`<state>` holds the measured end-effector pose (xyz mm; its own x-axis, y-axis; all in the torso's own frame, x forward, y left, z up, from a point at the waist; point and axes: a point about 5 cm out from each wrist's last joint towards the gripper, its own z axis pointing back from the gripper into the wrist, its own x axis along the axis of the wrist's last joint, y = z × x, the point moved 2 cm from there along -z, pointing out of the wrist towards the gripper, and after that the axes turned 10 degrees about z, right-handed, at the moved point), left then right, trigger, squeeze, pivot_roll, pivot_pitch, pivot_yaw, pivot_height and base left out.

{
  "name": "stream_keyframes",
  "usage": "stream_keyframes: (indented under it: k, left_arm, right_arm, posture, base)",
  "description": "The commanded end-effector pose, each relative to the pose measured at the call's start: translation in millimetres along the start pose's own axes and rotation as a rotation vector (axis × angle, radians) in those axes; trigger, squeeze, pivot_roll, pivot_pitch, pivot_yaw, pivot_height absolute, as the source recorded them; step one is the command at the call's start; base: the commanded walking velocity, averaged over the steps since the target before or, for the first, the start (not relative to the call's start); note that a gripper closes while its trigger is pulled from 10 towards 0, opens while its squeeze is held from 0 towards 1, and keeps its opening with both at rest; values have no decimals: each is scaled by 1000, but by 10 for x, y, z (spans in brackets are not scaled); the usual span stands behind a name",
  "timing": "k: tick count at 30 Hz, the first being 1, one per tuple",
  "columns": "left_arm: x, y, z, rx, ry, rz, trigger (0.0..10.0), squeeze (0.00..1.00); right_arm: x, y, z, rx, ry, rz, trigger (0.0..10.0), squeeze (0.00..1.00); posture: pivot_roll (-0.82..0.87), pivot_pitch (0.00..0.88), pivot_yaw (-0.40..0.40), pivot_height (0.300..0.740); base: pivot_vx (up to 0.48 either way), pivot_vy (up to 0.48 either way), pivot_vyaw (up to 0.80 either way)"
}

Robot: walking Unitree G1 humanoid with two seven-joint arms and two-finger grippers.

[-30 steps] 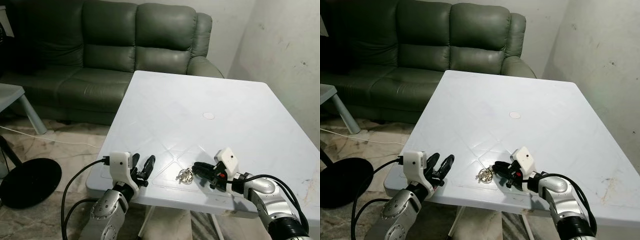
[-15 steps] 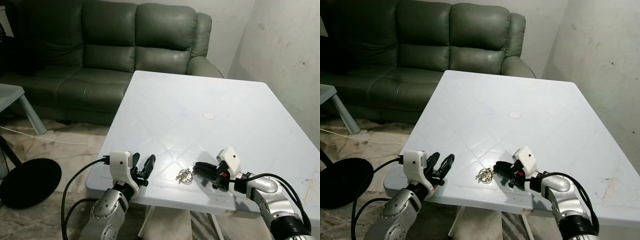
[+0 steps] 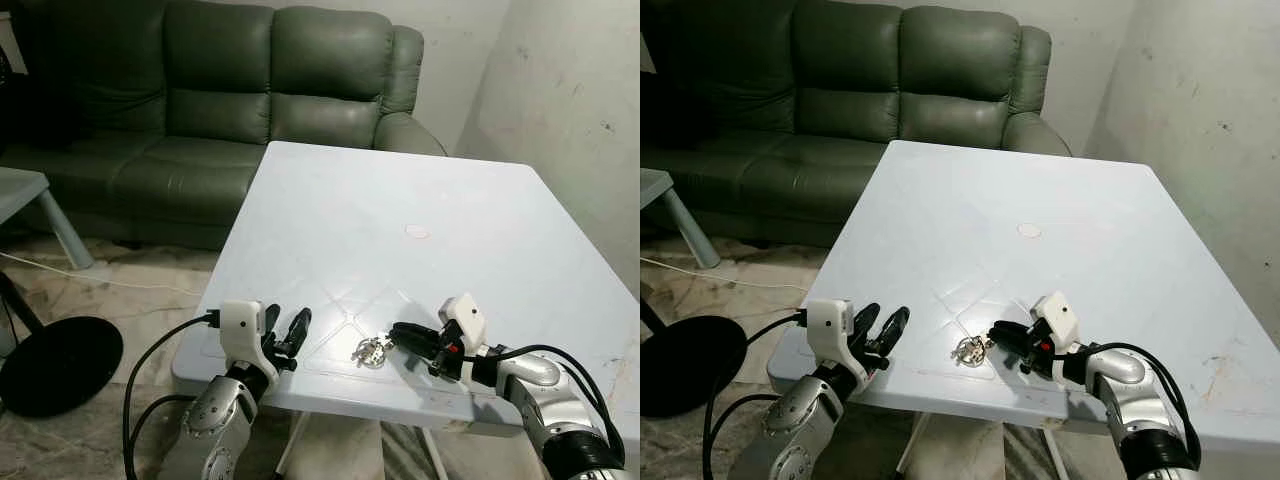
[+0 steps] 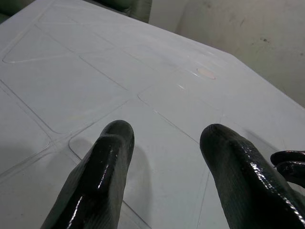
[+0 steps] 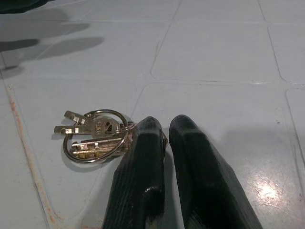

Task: Hang keys on a hook

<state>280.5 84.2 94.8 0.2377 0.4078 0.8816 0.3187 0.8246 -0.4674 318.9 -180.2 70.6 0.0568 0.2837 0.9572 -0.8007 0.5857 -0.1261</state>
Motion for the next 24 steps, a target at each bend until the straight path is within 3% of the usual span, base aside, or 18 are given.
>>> stream_keyframes:
  k: [1, 11, 12, 13, 14, 24]
  left_arm:
    - [40, -84, -41, -18, -17, 14, 10000, 0]
    - [42, -93, -45, -21, -17, 16, 10000, 0]
    - [42, -95, -46, -21, -18, 16, 10000, 0]
    - [42, -95, -46, -21, -18, 16, 10000, 0]
    - [41, -96, -46, -21, -18, 18, 10000, 0]
    - [37, -99, -48, -21, -18, 21, 10000, 0]
  right_arm:
    - [13, -49, 16, -10, 20, 27, 10000, 0]
    - [3, -41, 24, 2, 21, 24, 10000, 0]
    - [5, -45, 26, -3, 16, 21, 4667, 0]
    - [5, -45, 26, -3, 16, 21, 4667, 0]
    - [10, -48, 27, -6, 9, 21, 0, 0]
    - [94, -96, 25, -36, -51, 15, 0, 0]
  posture:
    - [64, 0, -62, 740]
    - [63, 0, -63, 740]
    - [63, 0, -63, 740]
    - [63, 0, -63, 740]
    - [63, 0, -63, 740]
    - [64, 0, -65, 740]
  base:
    - [0, 0, 0]
    - [0, 0, 0]
    - [0, 0, 0]
    - [0, 0, 0]
    - [0, 0, 0]
    - [0, 0, 0]
